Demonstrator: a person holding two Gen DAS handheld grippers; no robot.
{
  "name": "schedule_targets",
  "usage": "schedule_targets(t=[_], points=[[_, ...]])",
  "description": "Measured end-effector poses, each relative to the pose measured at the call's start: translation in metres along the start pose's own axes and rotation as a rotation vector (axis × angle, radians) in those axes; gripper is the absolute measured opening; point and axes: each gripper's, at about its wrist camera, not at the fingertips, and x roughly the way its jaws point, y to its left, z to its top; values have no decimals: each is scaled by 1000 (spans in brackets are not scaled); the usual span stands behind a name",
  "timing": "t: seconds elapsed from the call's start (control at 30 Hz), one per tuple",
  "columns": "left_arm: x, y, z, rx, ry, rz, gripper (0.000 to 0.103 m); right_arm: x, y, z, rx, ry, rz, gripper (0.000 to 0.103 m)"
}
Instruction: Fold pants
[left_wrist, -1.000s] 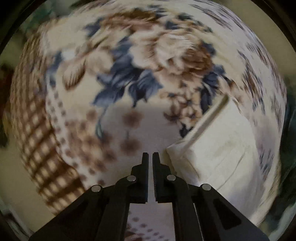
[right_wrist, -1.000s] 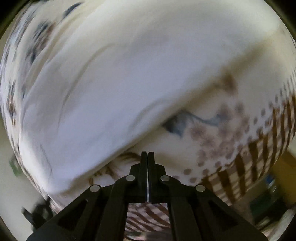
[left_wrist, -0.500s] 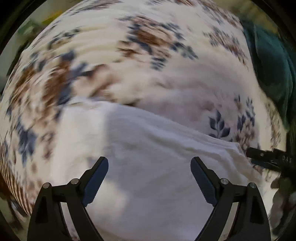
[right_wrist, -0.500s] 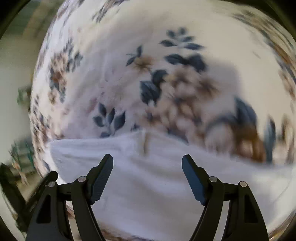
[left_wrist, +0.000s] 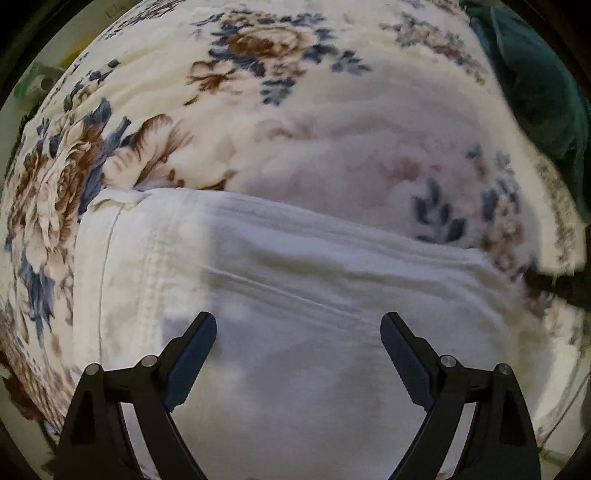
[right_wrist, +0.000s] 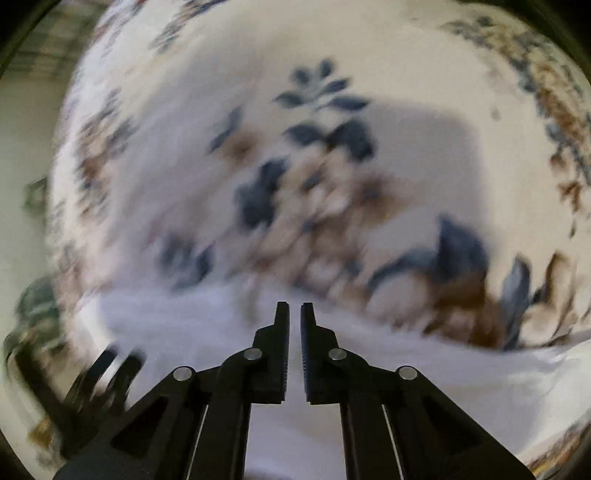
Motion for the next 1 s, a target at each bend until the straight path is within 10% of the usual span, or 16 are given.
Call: schedule_targets(t=[0.13, 0.43, 0.67, 0.7, 0.77, 0.8, 1.0], points=[[-2, -29, 6, 29, 9, -48, 91, 24, -14, -21, -33, 121, -66, 23], [62, -116, 46, 216, 69, 17, 91, 14, -89, 3, 201, -85, -30, 21], [71, -126, 50, 237, 59, 52, 92, 31, -77, -37, 266, -148, 43, 24], [62, -126, 47, 228, 45, 47, 92, 25, -78, -43, 268, -171, 59, 29], [40, -125, 39, 221, 19, 13, 92, -1, -93, -64, 273, -238, 89, 85], [26, -127, 30, 226, 0, 4, 92, -18, -103, -82, 285, -294, 107, 94], [-22, -158, -38, 271, -3, -55, 92, -95, -214, -222, 520, -482, 109, 98]])
